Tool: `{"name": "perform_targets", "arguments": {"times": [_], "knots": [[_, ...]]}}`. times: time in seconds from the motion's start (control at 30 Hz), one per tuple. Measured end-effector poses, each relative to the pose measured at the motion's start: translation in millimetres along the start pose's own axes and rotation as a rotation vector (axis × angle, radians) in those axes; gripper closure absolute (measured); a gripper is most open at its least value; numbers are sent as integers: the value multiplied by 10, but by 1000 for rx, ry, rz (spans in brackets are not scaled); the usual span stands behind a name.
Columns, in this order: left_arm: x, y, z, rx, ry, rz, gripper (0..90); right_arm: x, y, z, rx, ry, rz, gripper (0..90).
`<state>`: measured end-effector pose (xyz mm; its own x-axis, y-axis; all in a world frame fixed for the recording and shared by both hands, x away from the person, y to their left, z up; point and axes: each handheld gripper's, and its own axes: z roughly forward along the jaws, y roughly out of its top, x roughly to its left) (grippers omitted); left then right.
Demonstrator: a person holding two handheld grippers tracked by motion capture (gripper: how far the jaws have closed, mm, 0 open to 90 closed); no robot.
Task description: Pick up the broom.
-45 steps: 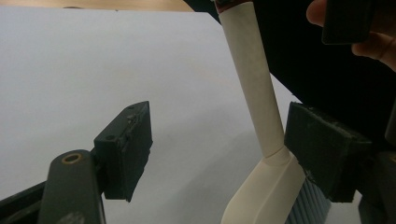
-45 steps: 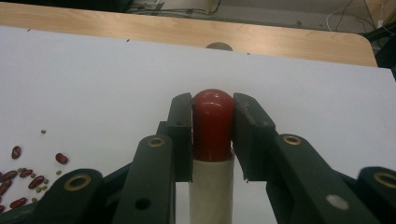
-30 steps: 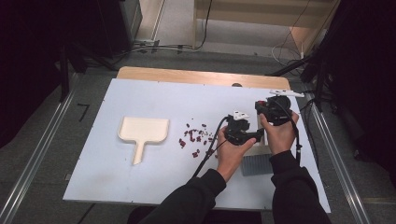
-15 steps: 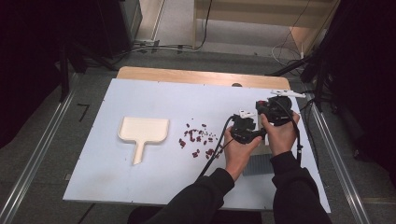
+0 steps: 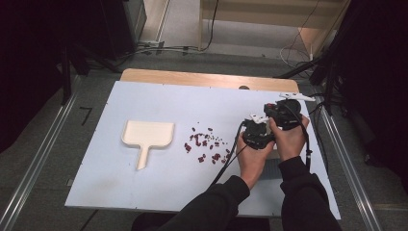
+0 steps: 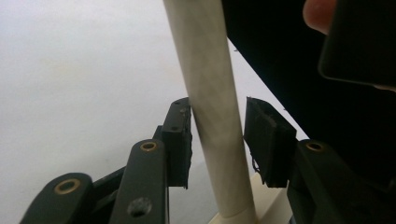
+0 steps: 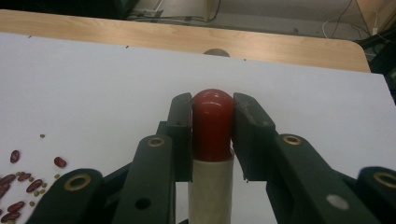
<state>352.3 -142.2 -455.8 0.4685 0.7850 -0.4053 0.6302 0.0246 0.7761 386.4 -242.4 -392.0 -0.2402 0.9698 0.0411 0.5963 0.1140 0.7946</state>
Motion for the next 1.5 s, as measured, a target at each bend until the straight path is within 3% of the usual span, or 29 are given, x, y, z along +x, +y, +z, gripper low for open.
{"name": "perform_targets", "arguments": {"times": [0.4,0.6,0.9,1.03,1.33,1.5], "knots": [[-7,0,12,-1,16,6,674,-4,-10,-4,-8,-5,1,679],[21,29,-12,9,-18,-8,687,-20,-9,-41,-25,-1,4,669],[31,81,-95,13,-86,28,706,-156,-74,-308,-134,116,-34,488],[47,106,-130,18,-109,48,709,-300,-165,-458,-173,174,-28,424],[83,146,-188,28,-156,92,713,-605,-382,-578,-190,216,7,364],[102,169,-207,29,-168,108,714,-701,-497,-596,-194,232,-12,350]]}}
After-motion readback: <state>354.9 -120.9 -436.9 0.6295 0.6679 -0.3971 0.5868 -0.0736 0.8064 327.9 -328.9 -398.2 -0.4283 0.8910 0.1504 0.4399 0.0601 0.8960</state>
